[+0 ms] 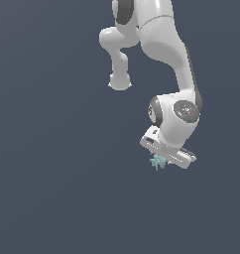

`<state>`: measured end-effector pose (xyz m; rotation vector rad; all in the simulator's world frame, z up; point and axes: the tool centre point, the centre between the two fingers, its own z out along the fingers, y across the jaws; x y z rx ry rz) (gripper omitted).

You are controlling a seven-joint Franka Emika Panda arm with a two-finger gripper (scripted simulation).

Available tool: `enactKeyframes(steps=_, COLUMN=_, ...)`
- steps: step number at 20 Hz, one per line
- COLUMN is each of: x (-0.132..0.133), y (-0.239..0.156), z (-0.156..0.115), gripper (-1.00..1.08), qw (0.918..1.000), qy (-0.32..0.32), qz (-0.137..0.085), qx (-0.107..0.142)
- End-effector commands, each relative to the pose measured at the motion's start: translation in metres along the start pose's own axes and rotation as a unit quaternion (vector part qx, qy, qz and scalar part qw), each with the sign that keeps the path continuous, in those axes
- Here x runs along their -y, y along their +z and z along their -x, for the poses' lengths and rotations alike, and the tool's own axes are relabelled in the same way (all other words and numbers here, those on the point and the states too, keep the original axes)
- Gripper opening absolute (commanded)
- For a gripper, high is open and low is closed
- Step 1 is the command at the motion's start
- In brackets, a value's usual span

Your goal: Pick up the object and move it to a goal position.

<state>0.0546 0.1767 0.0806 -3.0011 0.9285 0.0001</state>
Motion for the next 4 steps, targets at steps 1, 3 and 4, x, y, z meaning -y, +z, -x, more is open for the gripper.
enactKeyframes(steps=1, x=0.004, y=-0.0006, z=0.0, gripper=-1.0, qw=1.0, qy=0.001, qz=0.0, qx=0.0)
enactKeyframes(steps=3, x=0.0048, y=-0.0006, z=-0.0003, gripper=-1.0, qw=1.0, qy=0.001, qz=0.0, qx=0.0)
enactKeyframes(steps=4, x=0.0048, y=-0.0006, z=-0.0004, gripper=-1.0, qw=1.0, qy=0.001, qz=0.0, qx=0.0)
